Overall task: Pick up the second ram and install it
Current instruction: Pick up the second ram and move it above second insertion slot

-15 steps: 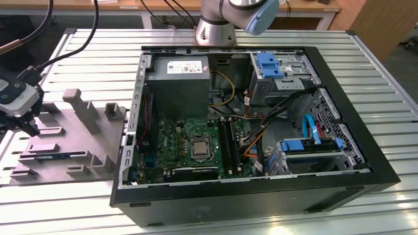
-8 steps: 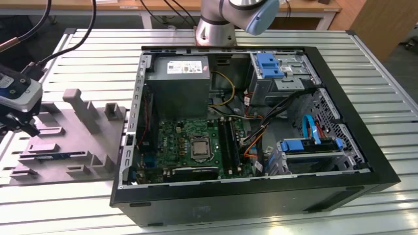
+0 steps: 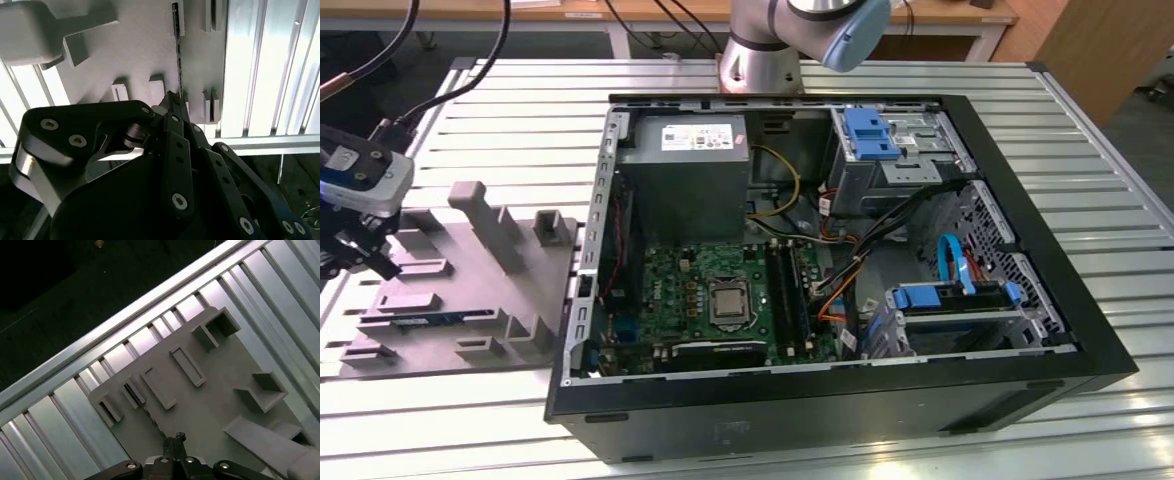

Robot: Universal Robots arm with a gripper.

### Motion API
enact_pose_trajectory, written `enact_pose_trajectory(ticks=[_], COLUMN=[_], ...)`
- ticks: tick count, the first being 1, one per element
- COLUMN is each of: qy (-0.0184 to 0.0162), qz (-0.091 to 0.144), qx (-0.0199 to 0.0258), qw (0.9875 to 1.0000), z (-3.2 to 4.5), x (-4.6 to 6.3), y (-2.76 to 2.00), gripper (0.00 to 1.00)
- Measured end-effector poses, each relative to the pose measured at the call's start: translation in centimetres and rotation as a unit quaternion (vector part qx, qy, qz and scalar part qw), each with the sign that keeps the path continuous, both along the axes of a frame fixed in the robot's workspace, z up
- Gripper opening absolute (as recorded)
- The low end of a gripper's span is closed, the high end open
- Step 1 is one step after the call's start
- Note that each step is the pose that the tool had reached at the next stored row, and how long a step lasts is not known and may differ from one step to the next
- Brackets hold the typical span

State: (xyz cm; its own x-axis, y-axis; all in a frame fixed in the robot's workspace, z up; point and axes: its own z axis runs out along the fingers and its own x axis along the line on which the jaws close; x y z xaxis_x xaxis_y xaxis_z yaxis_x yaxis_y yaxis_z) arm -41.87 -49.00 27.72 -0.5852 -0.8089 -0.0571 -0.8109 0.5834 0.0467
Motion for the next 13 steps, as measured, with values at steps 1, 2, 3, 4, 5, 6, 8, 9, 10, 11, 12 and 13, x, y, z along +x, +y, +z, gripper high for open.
enact_pose_trajectory(ticks=[1,2,3,4,5,6,8,9,10,11,12,13], qy=[0.0000,0.0000,0.0000,0.0000,0.0000,0.0000,0.0000,0.0000,0.0000,0.0000,0.0000,0.0000], qz=[0.009,0.019,0.028,0.037,0.046,0.055,0.073,0.082,0.091,0.100,0.109,0.118], qx=[0.0000,-0.0001,-0.0001,-0.0002,-0.0002,-0.0002,-0.0003,-0.0004,-0.0004,-0.0005,-0.0006,-0.0006], qw=[1.0000,0.9998,0.9996,0.9993,0.9990,0.9985,0.9973,0.9966,0.9958,0.9950,0.9940,0.9930], z=[-0.02,-0.05,-0.07,-0.09,-0.12,-0.14,-0.19,-0.21,-0.23,-0.25,-0.28,-0.30], x=[0.00,0.00,0.00,0.00,0.00,0.00,0.00,0.00,0.00,0.00,0.00,0.00], y=[0.00,0.00,0.00,0.00,0.00,0.00,0.00,0.00,0.00,0.00,0.00,0.00], gripper=[0.11,0.11,0.11,0.11,0.11,0.11,0.11,0.11,0.11,0.11,0.11,0.11])
